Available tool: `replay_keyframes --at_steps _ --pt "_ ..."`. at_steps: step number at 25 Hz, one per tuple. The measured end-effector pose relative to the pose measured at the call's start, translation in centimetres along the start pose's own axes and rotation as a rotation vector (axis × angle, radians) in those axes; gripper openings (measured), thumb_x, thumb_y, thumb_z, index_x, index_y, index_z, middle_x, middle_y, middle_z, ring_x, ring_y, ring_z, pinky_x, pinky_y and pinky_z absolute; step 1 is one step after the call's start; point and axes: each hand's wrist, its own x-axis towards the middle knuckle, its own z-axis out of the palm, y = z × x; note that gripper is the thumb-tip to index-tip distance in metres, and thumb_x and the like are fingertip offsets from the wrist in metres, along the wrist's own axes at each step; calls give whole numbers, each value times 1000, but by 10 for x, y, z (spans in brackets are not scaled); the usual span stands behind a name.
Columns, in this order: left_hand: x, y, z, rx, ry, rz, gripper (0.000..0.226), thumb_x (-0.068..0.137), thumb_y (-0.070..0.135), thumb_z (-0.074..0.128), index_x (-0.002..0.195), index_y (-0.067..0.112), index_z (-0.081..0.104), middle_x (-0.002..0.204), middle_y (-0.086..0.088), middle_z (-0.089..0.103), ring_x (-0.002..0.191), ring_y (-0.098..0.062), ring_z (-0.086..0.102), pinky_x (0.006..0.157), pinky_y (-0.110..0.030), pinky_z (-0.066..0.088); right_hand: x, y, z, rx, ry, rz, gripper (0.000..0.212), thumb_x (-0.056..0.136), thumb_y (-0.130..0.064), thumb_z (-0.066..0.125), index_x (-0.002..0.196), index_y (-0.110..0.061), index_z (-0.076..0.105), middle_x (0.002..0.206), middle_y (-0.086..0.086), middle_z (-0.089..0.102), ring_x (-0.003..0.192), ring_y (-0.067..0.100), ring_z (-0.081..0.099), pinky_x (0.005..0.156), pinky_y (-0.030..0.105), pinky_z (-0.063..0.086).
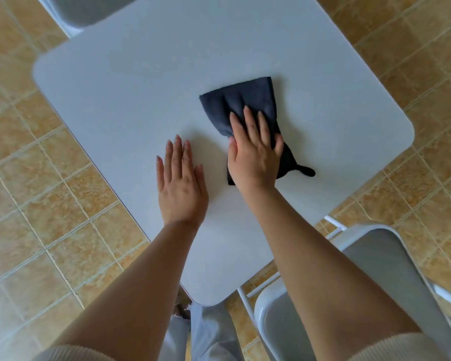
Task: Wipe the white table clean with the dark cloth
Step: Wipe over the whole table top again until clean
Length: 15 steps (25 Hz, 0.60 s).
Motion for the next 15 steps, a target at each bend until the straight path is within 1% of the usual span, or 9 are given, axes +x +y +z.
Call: replay_keyframes --at_steps 3,5,7,9,11,12,13,15 --pt "-33 -34 -10 89 -33 -36 55 102 30 22 152 6 23 160 -7 18 148 -19 12 121 -40 6 -63 -16 -5 -5 -17 -109 41 99 -31 47 139 -32 53 153 -5 45 142 21 41 102 48 36" --pt "-41 -44 -11 89 -48 -21 56 102 32 22 152 7 21 160 -6 16 148 -18 10 121 -39 5 -95 -5 -12 -70 -27 -170 41 101 -31 45 141 -32 52 154 -5 43 143 19 39 102 47 36" --pt "-40 -46 -12 81 -42 -7 56 102 31 25 151 6 24 160 -7 18 148 -19 12 121 -38 6 -104 14 -15 -130 -4 -138 40 102 -32 44 141 -31 52 154 -5 43 143 19 39 102 45 37" --pt "-40 -46 -12 70 -44 11 55 101 30 26 151 5 27 159 -8 21 147 -20 14 121 -38 6 -87 23 -13 -169 27 5 40 101 -33 46 141 -31 52 153 -5 44 142 20 41 101 45 38" --pt "-39 -50 -14 51 -59 28 56 101 31 25 150 5 28 158 -9 22 147 -20 15 121 -38 6 -53 13 -4 -145 47 139 41 98 -34 49 139 -31 53 152 -3 46 139 23 44 100 48 39" --pt "-39 -52 -15 36 -67 33 56 100 31 24 151 6 27 159 -8 22 147 -19 15 121 -37 5 -35 1 0 -119 43 160 41 97 -35 49 138 -31 54 151 -2 48 139 24 45 100 50 40" --pt "-39 -54 -16 16 -75 33 56 101 31 23 151 7 25 159 -8 20 148 -18 13 121 -37 4 -19 -13 4 -98 30 143 42 97 -36 48 138 -31 54 151 -2 48 139 25 45 99 51 40" --pt "-37 -55 -21 -64 -82 20 57 101 32 21 152 8 22 160 -6 18 148 -15 9 121 -34 2 -5 -40 13 -80 -19 42 43 99 -38 42 141 -32 51 153 -2 45 140 24 42 101 51 38"
